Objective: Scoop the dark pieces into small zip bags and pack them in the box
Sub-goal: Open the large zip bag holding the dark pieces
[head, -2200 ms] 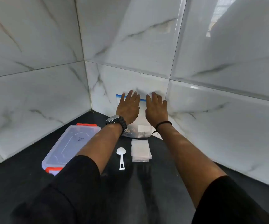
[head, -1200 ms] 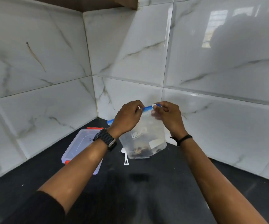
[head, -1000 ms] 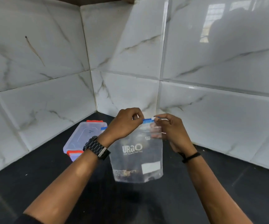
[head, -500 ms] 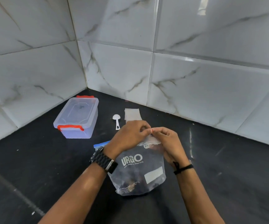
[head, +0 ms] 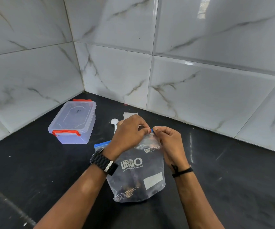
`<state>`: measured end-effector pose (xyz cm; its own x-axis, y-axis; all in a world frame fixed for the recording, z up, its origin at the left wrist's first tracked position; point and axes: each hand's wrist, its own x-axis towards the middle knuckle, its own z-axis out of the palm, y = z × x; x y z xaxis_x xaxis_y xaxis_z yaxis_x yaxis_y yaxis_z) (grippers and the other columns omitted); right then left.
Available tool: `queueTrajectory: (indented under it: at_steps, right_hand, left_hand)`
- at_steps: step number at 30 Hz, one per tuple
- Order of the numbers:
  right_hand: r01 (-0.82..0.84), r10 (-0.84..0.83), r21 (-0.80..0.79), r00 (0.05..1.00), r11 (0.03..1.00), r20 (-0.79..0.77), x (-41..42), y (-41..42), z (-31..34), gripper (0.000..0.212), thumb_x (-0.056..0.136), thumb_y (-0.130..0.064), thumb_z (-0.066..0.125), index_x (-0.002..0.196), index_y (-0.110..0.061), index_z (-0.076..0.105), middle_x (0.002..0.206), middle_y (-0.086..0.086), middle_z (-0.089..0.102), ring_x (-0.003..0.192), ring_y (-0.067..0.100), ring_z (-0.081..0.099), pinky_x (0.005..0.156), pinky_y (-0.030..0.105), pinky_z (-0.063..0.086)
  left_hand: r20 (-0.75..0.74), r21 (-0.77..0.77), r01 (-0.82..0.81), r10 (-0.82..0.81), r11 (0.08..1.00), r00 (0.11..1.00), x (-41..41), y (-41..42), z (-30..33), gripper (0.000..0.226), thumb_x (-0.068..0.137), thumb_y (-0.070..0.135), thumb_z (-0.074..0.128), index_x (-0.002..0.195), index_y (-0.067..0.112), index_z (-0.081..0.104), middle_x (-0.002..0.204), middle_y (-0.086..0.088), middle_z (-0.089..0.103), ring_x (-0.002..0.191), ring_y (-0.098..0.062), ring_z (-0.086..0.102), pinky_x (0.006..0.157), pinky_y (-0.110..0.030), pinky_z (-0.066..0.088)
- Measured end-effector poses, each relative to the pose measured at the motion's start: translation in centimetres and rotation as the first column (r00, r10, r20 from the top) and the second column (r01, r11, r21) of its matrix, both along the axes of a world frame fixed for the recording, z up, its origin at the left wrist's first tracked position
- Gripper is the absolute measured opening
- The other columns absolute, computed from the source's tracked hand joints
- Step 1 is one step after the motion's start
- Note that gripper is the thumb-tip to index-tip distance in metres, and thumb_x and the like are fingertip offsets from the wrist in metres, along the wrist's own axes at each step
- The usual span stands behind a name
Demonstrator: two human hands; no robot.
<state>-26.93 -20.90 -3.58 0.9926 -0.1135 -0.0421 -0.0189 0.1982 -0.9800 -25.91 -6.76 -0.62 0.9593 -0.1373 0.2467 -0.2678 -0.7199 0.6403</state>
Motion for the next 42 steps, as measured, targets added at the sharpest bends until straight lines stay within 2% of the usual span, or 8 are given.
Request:
queueTrajectory:
  at_steps: [9,16,23,27,32,35,39,42]
  right_hand:
    - [0.076,-0.075,0.030,0.997,0.997,-0.033,0.5,-1.4,0.2,0.010,0.090,-0.008,0.062,0.081,-0.007,0.067,0.068,0.005,0.068,0.063,0.016,0.063,0.069,0.033,0.055]
    - [0.086,-0.083,0.050,0.995,0.995,-0.054,0.6,-1.6,0.2,0.009,0.090,-0.008,0.061,0.084,-0.005,0.067,0.070,0.007,0.066,0.063,0.016,0.061,0.070,0.033,0.054]
    - [0.094,-0.091,0.056,0.994,0.994,-0.059,0.6,-1.9,0.1,0.009,0.091,-0.009,0.060,0.085,-0.005,0.066,0.071,0.007,0.066,0.061,0.013,0.061,0.062,0.025,0.054]
    - [0.106,-0.102,0.069,0.993,0.992,-0.052,0.6,-2.2,0.1,0.009,0.091,-0.008,0.060,0.085,-0.006,0.066,0.068,0.005,0.065,0.058,0.011,0.061,0.057,0.022,0.053]
    - [0.099,-0.093,0.091,0.994,0.991,-0.062,0.6,-2.1,0.3,0.008,0.091,-0.008,0.058,0.087,-0.004,0.065,0.071,0.007,0.065,0.055,0.009,0.061,0.053,0.021,0.053]
    - [0.095,-0.089,0.076,0.994,0.993,-0.068,0.6,-2.1,0.2,0.009,0.092,-0.009,0.058,0.088,-0.005,0.065,0.074,0.007,0.065,0.059,0.012,0.062,0.055,0.022,0.053]
    - [0.026,-0.027,-0.083,1.000,0.996,-0.007,0.8,-2.7,0.3,0.004,0.091,-0.011,0.061,0.089,-0.012,0.064,0.076,0.004,0.065,0.065,0.013,0.062,0.062,0.026,0.053]
    - [-0.036,0.082,-0.495,0.994,0.868,0.071,1.4,-3.4,1.3,0.010,0.086,-0.013,0.067,0.093,-0.020,0.065,0.085,0.000,0.066,0.071,0.009,0.063,0.061,0.015,0.048]
  left_hand:
    - [-0.098,-0.011,-0.061,0.060,0.998,0.993,-0.1,3.5,-0.3,0.019,0.087,0.032,0.066,0.070,0.037,0.059,0.093,0.017,0.056,0.104,-0.014,0.055,0.104,-0.048,0.037]
    - [-0.143,-0.008,-0.090,0.088,0.996,0.986,-0.2,5.1,-0.6,0.013,0.089,0.034,0.064,0.076,0.035,0.062,0.107,0.012,0.061,0.116,-0.014,0.052,0.108,-0.049,0.032]
    - [-0.164,-0.048,-0.130,0.121,0.990,0.979,-0.3,7.0,-1.1,0.008,0.089,0.030,0.064,0.083,0.027,0.070,0.094,0.009,0.069,0.096,-0.010,0.060,0.094,-0.042,0.048]
    - [-0.166,-0.085,-0.166,0.151,0.982,0.975,-0.5,7.9,-1.1,0.008,0.090,0.024,0.064,0.085,0.024,0.069,0.091,0.009,0.067,0.092,-0.007,0.059,0.083,-0.026,0.043]
    - [-0.135,-0.066,-0.236,0.226,0.969,0.965,-0.4,8.5,-1.3,0.009,0.090,0.026,0.064,0.088,0.020,0.070,0.099,0.002,0.067,0.094,-0.012,0.059,0.083,-0.032,0.048]
    - [-0.116,-0.086,-0.253,0.242,0.964,0.963,-0.4,8.4,-1.0,0.009,0.090,0.024,0.063,0.088,0.018,0.069,0.097,0.002,0.064,0.090,-0.010,0.057,0.077,-0.027,0.042]
    - [-0.115,-0.104,-0.257,0.245,0.961,0.963,-0.3,7.9,-1.4,0.008,0.093,0.020,0.059,0.090,0.016,0.066,0.095,0.003,0.064,0.086,-0.008,0.056,0.065,-0.014,0.037]
    - [-0.144,-0.095,-0.218,0.204,0.971,0.968,0.0,7.7,-1.5,0.010,0.096,0.021,0.053,0.097,0.017,0.062,0.095,0.005,0.062,0.087,-0.009,0.055,0.066,-0.015,0.039]
